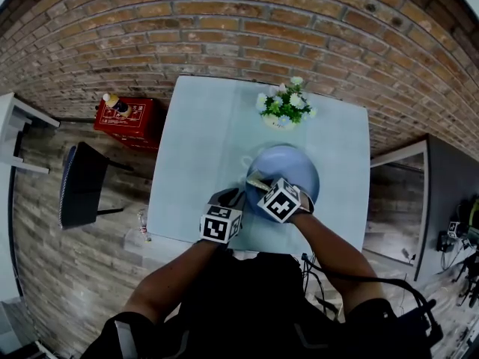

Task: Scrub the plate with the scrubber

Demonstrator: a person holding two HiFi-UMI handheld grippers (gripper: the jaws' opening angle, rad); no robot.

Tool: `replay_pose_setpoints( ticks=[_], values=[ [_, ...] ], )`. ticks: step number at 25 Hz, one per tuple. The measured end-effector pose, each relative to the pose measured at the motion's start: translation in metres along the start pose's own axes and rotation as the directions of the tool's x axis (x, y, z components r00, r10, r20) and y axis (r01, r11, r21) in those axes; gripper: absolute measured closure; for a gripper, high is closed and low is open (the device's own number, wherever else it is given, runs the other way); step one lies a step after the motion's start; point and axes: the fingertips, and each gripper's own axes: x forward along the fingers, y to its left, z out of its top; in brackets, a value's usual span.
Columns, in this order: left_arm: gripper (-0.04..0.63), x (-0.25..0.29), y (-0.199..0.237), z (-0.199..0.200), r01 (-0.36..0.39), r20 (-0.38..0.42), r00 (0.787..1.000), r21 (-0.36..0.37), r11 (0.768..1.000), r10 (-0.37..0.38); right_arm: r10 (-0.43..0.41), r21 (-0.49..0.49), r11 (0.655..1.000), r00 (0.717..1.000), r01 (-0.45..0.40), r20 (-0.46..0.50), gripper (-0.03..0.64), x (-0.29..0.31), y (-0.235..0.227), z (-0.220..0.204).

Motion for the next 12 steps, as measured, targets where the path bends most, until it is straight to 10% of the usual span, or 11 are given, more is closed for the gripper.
replay_pose_setpoints(
  ticks=[6,12],
  values=[
    [0.505,-0.004,0.006,0.007,-0.036,0.015,0.999,-0.012,0.999,0.037,0.134,0.029,0.990,0.990,-0.135,0.046,0.549,-0.006,0.015,-0.001],
    [0.505,-0.011,0.009,0.017,-0.100,0.058,0.993,-0.087,0.991,0.105,0.036,-0.051,0.998,0.983,-0.027,0.181,0.549,-0.039,-0.016,0.011]
  ],
)
